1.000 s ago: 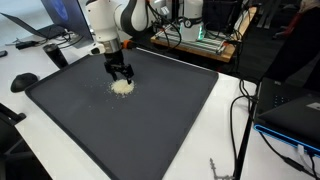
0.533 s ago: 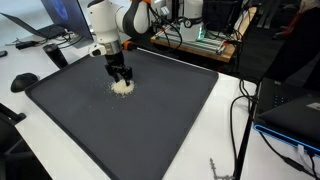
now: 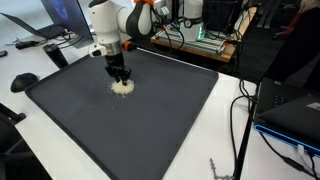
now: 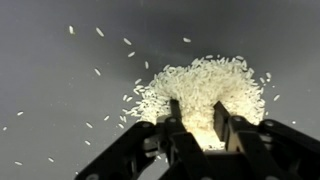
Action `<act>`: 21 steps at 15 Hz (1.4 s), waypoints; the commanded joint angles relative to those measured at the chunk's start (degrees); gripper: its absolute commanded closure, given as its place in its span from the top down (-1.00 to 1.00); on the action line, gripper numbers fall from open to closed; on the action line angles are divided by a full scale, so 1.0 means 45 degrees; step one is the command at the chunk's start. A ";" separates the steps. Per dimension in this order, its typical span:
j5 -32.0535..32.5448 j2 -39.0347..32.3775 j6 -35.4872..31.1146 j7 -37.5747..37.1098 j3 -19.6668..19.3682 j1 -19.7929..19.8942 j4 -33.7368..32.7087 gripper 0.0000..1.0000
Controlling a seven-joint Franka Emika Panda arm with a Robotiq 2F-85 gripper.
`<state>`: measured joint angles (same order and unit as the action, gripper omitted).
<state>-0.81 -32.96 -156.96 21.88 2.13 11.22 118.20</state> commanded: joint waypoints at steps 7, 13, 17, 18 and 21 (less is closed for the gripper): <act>0.0987 -0.0072 0.0077 -0.1443 -0.0770 -0.0976 -0.0084 -0.97; 0.1370 -0.0088 0.0130 -0.2099 -0.1137 -0.1408 -0.0127 -0.97; 0.1528 -0.0088 0.0169 -0.2366 -0.1304 -0.1596 -0.0141 -0.97; 0.1486 -0.0059 0.0304 -0.2193 -0.1189 -0.1502 -0.0159 -0.97; 0.1500 0.0035 0.0394 -0.2055 -0.1101 -0.1469 -0.0129 -0.35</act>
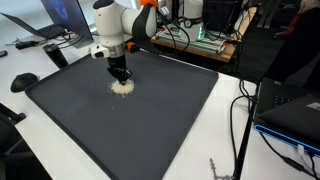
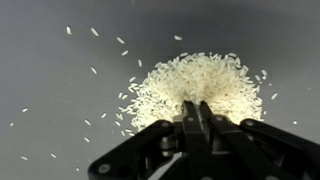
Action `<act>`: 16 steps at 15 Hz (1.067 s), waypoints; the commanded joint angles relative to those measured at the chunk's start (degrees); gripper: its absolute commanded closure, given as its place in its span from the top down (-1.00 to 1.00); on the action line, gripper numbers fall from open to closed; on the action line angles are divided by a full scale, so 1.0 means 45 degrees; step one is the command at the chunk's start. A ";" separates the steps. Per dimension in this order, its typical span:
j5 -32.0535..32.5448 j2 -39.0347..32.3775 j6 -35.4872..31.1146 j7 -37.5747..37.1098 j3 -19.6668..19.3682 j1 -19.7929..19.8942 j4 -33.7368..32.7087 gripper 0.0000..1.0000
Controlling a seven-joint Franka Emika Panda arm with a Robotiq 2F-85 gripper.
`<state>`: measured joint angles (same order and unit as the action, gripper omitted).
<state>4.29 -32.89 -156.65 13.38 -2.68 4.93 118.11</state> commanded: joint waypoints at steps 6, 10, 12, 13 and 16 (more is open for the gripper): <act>0.0548 0.0207 0.0444 -0.0224 -0.0098 -0.0234 -0.0019 0.47; 0.0883 0.0470 0.0727 -0.0416 -0.0262 -0.0497 0.0084 0.97; 0.1097 0.0695 0.1054 -0.0586 -0.0369 -0.0714 0.0149 1.00; 0.1340 0.0801 0.1238 -0.0834 -0.0554 -0.0951 0.0156 1.00; 0.2060 0.1076 0.1846 -0.1845 -0.0998 -0.1649 0.0055 1.00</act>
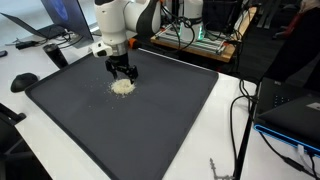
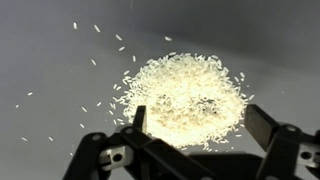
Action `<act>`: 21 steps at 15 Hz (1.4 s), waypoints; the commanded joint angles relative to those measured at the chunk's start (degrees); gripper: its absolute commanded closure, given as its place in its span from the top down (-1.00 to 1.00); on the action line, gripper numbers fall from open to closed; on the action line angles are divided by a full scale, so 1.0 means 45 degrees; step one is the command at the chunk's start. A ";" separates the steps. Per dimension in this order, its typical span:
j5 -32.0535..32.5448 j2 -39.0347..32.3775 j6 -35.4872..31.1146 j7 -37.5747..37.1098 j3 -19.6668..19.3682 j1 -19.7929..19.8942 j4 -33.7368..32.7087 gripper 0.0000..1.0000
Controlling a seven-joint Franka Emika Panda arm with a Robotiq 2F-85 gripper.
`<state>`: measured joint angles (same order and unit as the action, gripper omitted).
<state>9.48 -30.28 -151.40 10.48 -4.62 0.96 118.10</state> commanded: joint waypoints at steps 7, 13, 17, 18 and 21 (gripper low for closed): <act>0.3281 -0.0130 0.2433 -0.5596 -0.1665 -0.3011 -0.1315 1.00; 0.4207 -0.1049 0.4383 -0.7918 -0.1729 -0.3684 -0.2543 1.00; 0.5331 -0.1715 0.4593 -0.9551 -0.2031 -0.4105 -0.3071 1.00; 0.5543 -0.1866 0.4723 -0.9817 -0.2090 -0.4216 -0.3186 1.00; 0.5451 -0.2059 0.4878 -0.9738 -0.1765 -0.4017 -0.3422 1.00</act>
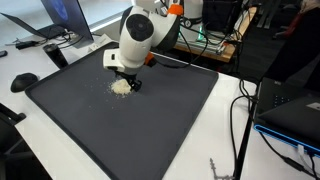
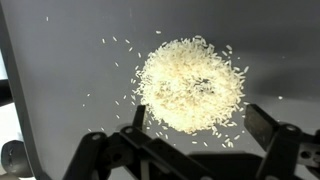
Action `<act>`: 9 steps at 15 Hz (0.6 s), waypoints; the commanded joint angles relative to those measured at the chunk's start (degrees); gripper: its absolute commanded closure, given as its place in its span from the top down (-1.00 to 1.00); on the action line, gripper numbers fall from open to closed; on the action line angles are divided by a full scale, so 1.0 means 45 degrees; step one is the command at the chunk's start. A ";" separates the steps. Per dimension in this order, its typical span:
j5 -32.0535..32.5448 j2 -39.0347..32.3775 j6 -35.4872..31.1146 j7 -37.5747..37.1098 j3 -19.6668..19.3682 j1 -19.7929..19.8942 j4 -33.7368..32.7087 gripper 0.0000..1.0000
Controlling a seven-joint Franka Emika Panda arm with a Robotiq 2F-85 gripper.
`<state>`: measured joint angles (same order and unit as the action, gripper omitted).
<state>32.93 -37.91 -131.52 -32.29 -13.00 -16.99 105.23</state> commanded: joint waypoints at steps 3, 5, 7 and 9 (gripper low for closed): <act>-0.0301 -0.0309 0.0830 0.0490 0.0350 0.0404 -0.0967 1.00; -0.1041 -0.0101 0.1094 0.1587 0.0752 0.1018 -0.1312 1.00; -0.2069 -0.0130 0.1406 0.2912 0.1154 0.1698 -0.1923 1.00; -0.3092 -0.0209 0.1666 0.4115 0.1532 0.2408 -0.2547 1.00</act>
<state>25.18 -38.62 -126.99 -21.63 -9.50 -11.12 98.05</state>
